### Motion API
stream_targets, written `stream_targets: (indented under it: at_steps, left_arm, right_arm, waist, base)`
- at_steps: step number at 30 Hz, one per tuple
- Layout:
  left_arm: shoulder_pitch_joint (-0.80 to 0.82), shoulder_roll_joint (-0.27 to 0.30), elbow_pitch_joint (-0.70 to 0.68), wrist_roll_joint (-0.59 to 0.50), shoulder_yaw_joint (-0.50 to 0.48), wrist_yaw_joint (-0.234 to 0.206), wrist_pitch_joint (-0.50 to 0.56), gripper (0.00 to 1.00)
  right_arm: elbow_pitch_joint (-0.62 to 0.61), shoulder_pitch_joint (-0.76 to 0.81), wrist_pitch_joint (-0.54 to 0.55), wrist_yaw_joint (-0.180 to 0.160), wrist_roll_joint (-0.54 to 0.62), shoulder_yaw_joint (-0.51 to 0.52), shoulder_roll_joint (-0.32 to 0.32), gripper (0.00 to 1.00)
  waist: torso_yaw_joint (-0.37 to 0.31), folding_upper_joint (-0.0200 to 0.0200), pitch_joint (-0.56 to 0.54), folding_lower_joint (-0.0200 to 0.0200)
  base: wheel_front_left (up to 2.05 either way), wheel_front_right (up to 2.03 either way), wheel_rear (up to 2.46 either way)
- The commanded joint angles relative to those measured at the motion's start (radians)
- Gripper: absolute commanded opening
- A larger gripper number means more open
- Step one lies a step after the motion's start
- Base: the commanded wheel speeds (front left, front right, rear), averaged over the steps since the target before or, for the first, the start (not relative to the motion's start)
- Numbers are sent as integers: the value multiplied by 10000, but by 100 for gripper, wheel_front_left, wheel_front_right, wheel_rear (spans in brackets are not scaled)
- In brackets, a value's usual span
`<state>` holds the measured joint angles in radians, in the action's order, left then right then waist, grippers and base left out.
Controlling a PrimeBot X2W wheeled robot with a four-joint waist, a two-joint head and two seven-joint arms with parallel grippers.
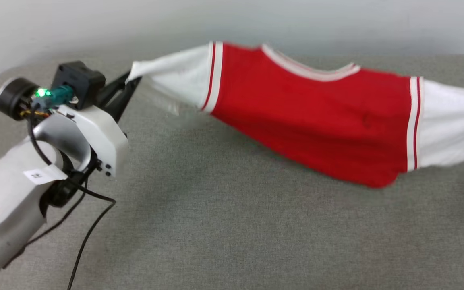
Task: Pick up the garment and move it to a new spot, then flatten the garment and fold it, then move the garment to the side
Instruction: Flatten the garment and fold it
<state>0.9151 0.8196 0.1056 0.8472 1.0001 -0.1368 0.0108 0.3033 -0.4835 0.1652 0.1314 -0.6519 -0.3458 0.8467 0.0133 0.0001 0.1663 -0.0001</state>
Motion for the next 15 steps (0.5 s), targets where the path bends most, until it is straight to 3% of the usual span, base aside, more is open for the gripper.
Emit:
stream_targets:
  at_steps: [1, 8, 15]
  left_arm:
    - [193, 129, -173, -86, -114, -116, -110, 0]
    - [997, 427, -1344, -483, -796, -706, -482, 0]
    - [2106, 380, -1802, -708, -1332, -832, -425, 0]
  right_arm:
    - [-191, -136, -98, -16, 144, 174, 30, 0]
    - [-1941, -348, 43, -16, 1101, 1767, -286, 0]
    - [-3581, -1029, 809, -14, 1718, 2856, -686, 0]
  waist:
    - [-30, -1, -195, 1]
    - [-15, -1, -598, 1]
    - [-52, -1, -743, 1]
  base:
    - [0, 0, 0]
    - [0, 0, 0]
    - [0, 0, 0]
